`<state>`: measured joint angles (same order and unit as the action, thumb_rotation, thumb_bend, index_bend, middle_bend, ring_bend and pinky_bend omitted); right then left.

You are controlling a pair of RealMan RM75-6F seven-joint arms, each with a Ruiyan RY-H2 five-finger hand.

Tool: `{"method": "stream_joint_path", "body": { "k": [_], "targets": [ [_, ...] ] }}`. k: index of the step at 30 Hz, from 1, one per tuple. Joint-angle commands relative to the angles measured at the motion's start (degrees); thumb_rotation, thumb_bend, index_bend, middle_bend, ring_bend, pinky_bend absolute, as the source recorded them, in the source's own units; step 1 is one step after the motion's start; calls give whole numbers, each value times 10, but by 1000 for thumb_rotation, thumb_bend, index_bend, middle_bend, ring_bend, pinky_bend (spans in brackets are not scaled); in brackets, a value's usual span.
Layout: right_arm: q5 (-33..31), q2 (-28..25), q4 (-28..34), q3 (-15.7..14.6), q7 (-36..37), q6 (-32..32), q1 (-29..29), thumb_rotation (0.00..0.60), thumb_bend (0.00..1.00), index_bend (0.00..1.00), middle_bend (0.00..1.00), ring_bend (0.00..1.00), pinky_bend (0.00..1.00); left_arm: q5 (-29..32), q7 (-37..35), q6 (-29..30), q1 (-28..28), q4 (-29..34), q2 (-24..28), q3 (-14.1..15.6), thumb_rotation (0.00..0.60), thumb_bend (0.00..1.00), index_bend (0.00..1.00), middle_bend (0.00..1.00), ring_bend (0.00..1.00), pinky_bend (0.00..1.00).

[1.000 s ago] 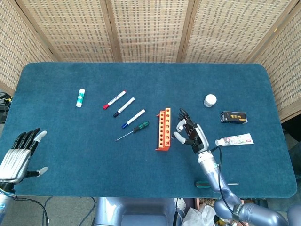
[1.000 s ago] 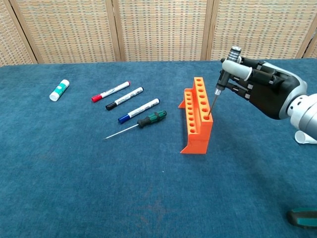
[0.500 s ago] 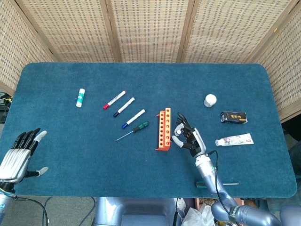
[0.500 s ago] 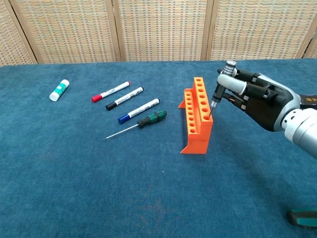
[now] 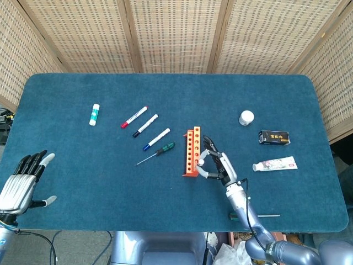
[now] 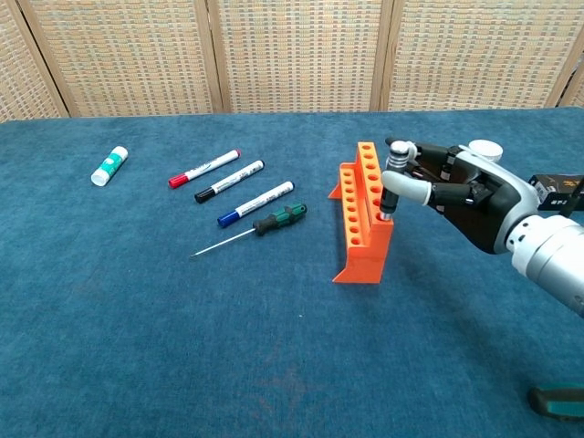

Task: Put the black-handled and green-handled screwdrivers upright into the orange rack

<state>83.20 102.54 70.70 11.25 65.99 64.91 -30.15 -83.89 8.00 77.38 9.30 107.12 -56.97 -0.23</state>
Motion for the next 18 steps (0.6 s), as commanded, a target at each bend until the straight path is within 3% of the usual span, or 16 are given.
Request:
{"method": "stream_joint_path", "body": {
  "k": [1,18],
  "targets": [
    [-2,2,-3,-1,-14,-3,-2,600,478,643,0,0,0,0,-1,0,0,0,0,0,600,0,0,0,0,0],
    [-30,-6,15,11,-41,-31,-9,600,466,643,0,0,0,-1,-5,-1,1,0,2,0,600,0,0,0,0,0]
  ]
}}
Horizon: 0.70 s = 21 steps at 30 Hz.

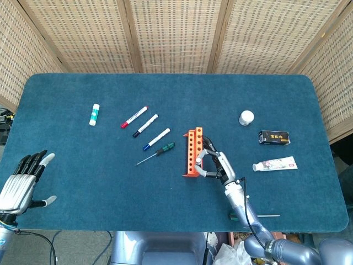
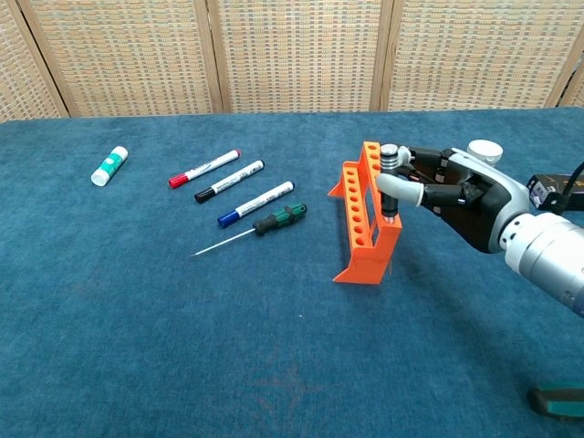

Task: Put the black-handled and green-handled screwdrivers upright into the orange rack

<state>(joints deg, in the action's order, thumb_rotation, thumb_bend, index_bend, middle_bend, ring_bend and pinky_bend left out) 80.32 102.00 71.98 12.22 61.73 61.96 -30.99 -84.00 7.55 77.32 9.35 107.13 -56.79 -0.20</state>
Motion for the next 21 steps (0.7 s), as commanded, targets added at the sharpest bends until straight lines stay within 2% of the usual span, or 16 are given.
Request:
{"method": "stream_joint_path", "body": {
  "k": [1,4,6,12,15,21],
  "targets": [
    [-1,-1,3,1,1,-1,0,600,457,642,0,0,0,1,0,0,0,0,0,0,600,0,0,0,0,0],
    [6,-4,6,-1,5,0,0,600,365,560,0,0,0,0,0,-1,1,0,0,0,600,0,0,0,0,0],
    [12,-7,8,-4,9,0,-1,600,310,427,0,0,0,0,0,0,0,0,0,0,600,0,0,0,0,0],
    [25,-8,6,-9,18,7,-1,600,285,238,0,0,0,0,0,0,0,0,0,0,600,0,0,0,0,0],
    [35,-13,10,-9,23,17,-2,600,279,197,0,0,0,0,1,0,0,0,0,0,600,0,0,0,0,0],
    [36,-27,25,-2,6,28,-3,600,277,190,0,0,0,0,1,1,0,0,0,0,600,0,0,0,0,0]
  ]
}}
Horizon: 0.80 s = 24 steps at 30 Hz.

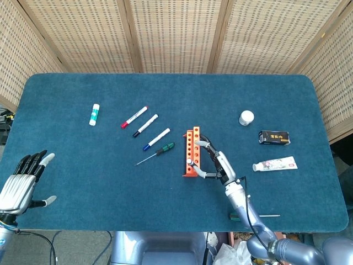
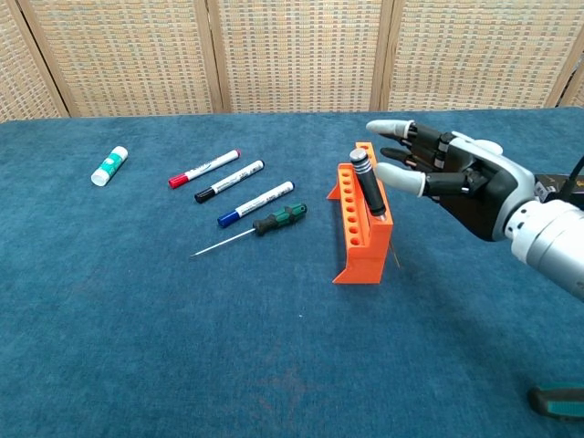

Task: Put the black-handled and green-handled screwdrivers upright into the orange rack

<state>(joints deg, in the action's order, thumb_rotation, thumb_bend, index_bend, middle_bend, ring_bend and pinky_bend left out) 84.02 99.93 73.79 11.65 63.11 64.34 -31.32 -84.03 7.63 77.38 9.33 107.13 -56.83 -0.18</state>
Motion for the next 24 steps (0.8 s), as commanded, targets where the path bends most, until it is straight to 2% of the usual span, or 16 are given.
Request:
{"method": "stream_joint_path", "body": {
  "k": [1,4,5,7,12,14,20,24],
  "targets": [
    [0,-9,10,5,-13,8,0,600,278,190,0,0,0,0,0,1,0,0,0,0,600,0,0,0,0,0],
    [11,-18,18,8,-30,28,1,600,312,190,0,0,0,-1,-1,1,-1,1,1,0,600,0,0,0,0,0],
    [19,-22,24,11,-36,39,2,600,365,190,0,0,0,-1,-1,2,-1,1,1,0,600,0,0,0,0,0],
    [43,-39,40,12,-52,61,0,600,487,189,0,0,0,-2,-2,2,-1,1,1,0,600,0,0,0,0,0],
    [110,-83,65,-1,-138,90,-14,600,897,190,6,0,0,-6,-8,6,-3,1,4,1,600,0,0,0,0,0],
    [125,-97,70,-3,-172,90,-23,600,975,199,38,0,0,-7,-12,7,-4,1,6,1,600,0,0,0,0,0],
    [178,-152,100,-25,-298,46,-59,600,1000,248,86,0,0,-10,-19,11,-5,0,8,1,600,0,0,0,0,0],
    [179,-178,127,-32,-399,-13,-86,600,1000,248,87,0,0,-10,-21,12,-5,0,9,0,600,0,0,0,0,0]
  ]
}}
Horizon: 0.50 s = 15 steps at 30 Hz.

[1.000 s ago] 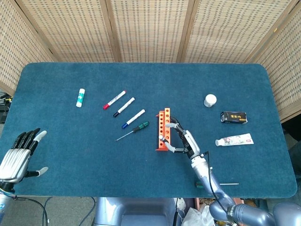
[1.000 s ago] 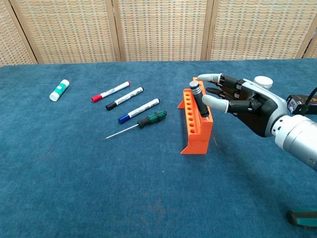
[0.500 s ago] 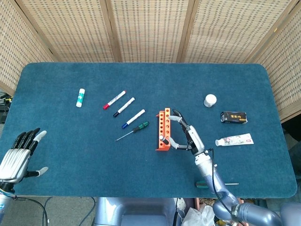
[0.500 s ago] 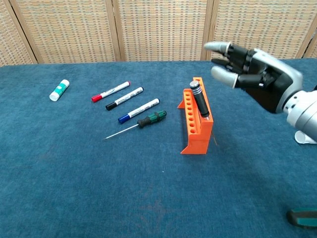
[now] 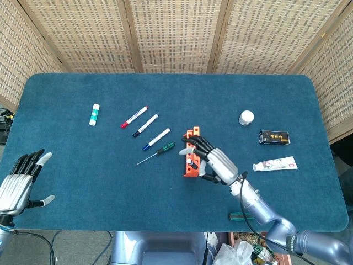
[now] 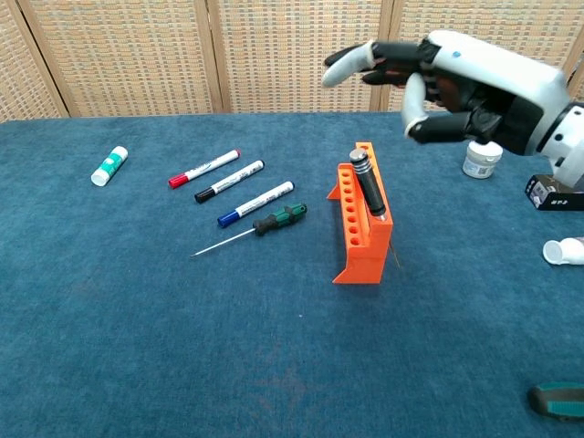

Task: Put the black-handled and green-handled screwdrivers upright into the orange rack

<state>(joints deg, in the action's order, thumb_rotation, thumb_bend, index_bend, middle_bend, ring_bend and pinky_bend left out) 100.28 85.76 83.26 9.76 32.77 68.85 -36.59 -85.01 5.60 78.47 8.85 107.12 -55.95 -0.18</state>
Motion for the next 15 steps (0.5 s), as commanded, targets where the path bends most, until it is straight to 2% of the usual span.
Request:
{"method": "stream_joint_path", "body": {
  "k": [1,6,15],
  "targets": [
    [11,-40,38,-13,-126,-74,-40,600,1000,248,87,0,0,-1,-1,2,-1,0,1,0,600,0,0,0,0,0],
    [-27,-43,67,-9,-209,-122,-56,600,1000,248,95,0,0,-1,-5,4,-2,-1,1,-1,600,0,0,0,0,0],
    [-84,-46,89,-2,-304,-159,-71,600,1000,257,154,0,0,-4,-12,5,-3,-1,4,0,600,0,0,0,0,0]
  ]
}}
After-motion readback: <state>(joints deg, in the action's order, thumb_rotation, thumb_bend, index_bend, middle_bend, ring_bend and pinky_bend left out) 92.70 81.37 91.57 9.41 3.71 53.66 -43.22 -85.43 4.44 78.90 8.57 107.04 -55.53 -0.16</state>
